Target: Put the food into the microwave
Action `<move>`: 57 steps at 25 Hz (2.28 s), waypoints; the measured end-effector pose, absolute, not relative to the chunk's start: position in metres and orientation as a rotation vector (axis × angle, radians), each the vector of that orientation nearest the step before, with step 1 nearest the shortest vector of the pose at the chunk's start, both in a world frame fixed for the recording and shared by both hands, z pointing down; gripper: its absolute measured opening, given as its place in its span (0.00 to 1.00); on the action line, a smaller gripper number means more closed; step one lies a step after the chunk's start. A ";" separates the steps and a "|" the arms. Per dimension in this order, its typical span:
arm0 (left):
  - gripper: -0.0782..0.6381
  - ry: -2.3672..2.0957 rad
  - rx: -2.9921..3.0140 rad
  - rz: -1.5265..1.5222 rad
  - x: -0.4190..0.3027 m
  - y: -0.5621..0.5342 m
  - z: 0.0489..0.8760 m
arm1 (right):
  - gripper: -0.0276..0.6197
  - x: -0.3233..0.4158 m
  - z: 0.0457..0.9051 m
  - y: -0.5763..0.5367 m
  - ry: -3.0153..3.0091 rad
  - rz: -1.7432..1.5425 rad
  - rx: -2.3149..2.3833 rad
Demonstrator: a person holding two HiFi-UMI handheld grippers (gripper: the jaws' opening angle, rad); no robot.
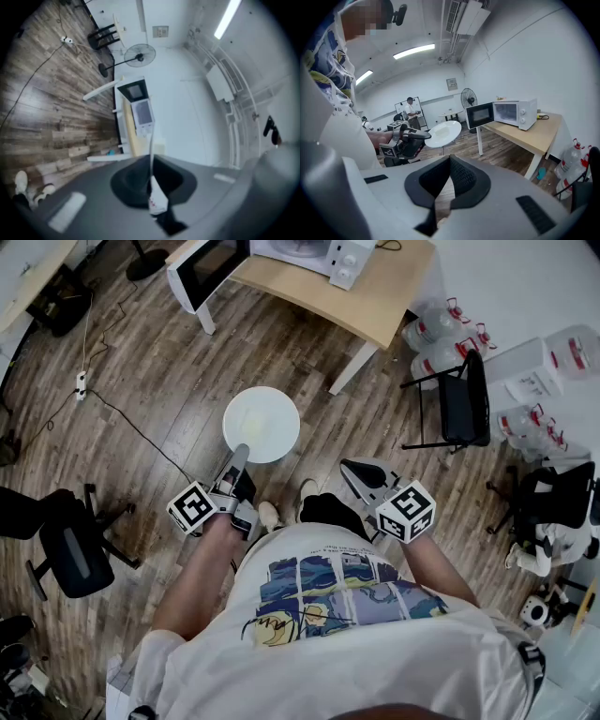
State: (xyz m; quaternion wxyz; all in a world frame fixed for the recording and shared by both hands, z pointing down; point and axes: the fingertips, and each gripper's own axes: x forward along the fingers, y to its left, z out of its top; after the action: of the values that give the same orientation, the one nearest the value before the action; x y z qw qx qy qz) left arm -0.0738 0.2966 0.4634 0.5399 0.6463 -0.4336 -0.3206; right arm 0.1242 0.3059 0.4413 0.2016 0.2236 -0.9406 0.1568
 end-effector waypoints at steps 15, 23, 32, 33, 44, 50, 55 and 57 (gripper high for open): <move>0.13 -1.073 1.553 -0.787 -0.016 0.247 0.432 | 0.05 0.190 0.431 0.255 -2.719 0.418 0.660; 0.13 -1.055 1.562 -0.782 -0.032 0.199 0.434 | 0.10 0.182 0.434 0.217 -2.725 0.423 0.726; 0.13 -0.967 1.597 -0.735 -0.090 0.095 0.443 | 0.10 0.119 0.430 0.139 -2.678 0.421 0.881; 0.13 -0.957 1.597 -0.721 -0.098 0.081 0.445 | 0.10 0.109 0.428 0.128 -2.673 0.423 0.900; 0.13 -0.897 1.638 -0.580 -0.160 -0.042 0.460 | 0.06 0.026 0.410 0.057 -2.617 0.473 1.118; 0.13 -0.897 1.614 -0.575 -0.157 -0.102 0.481 | 0.06 0.035 0.419 0.024 -2.579 0.508 1.160; 0.13 -0.922 1.585 -0.566 -0.147 -0.154 0.495 | 0.06 0.045 0.420 -0.025 -2.602 0.516 1.122; 0.13 -0.940 1.577 -0.566 -0.145 -0.177 0.500 | 0.06 0.050 0.420 -0.048 -2.613 0.515 1.094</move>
State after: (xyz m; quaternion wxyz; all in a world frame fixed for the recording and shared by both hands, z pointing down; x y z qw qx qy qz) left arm -0.1451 -0.1774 0.4998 0.5730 0.6728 -0.4008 -0.2415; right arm 0.0499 -0.0476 0.4201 0.1307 0.3768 -0.8997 0.1773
